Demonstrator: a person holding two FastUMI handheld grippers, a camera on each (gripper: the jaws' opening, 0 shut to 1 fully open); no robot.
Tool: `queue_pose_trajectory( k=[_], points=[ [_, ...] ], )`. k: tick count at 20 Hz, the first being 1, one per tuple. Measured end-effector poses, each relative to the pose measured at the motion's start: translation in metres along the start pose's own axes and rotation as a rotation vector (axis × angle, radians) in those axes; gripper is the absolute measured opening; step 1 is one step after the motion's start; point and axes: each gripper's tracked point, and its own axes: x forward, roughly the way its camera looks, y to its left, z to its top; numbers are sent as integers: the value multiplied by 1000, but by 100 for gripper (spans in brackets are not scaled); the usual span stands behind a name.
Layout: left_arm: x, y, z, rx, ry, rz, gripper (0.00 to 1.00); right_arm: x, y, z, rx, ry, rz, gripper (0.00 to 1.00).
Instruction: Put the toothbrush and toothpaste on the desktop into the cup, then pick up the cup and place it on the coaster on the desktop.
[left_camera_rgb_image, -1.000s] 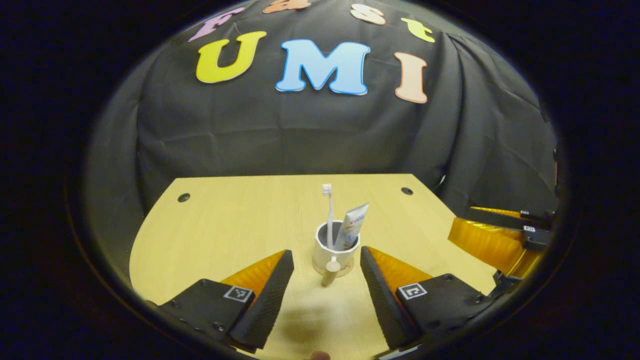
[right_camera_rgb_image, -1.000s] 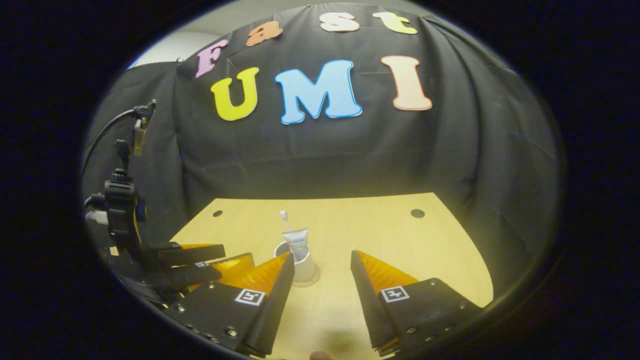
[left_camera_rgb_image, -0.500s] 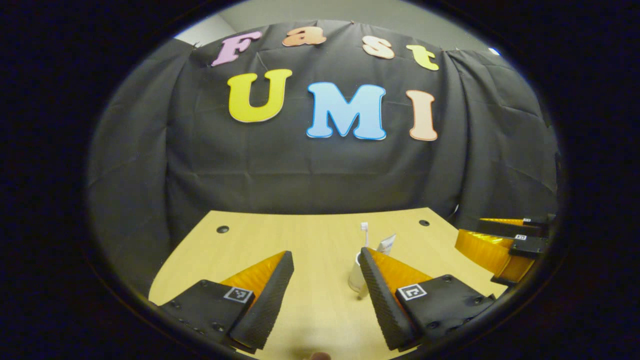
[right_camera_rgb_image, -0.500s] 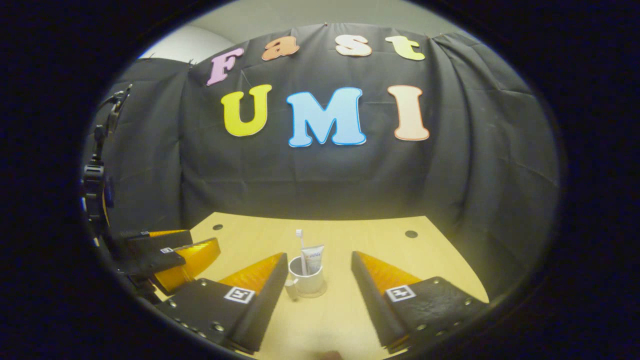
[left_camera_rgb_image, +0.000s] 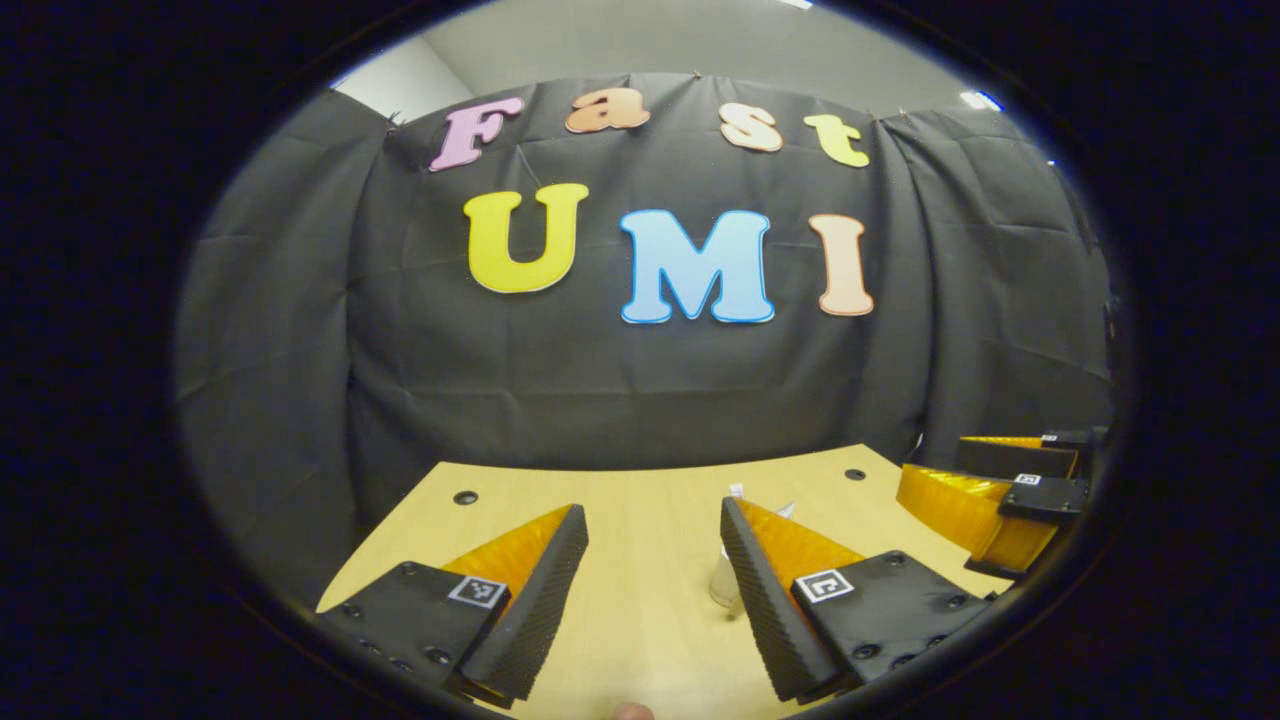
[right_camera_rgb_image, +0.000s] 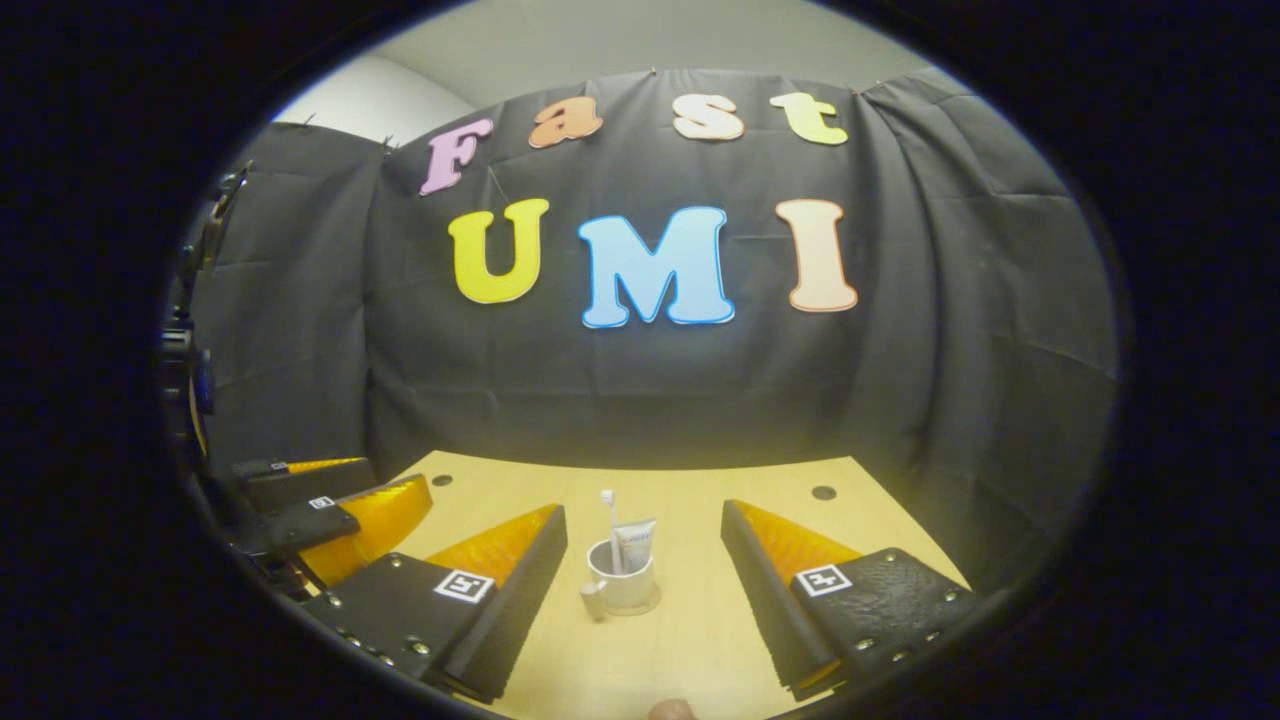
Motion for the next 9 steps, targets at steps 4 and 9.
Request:
queue_pose_trajectory(
  k=[4, 9],
  points=[
    [0, -4, 2, -2, -12, -7, 89, -4, 0, 4, -12, -11, 1, 94],
    [2, -3, 2, 1, -33, -19, 89, -8, -4, 6, -17, -24, -24, 94]
  ],
)
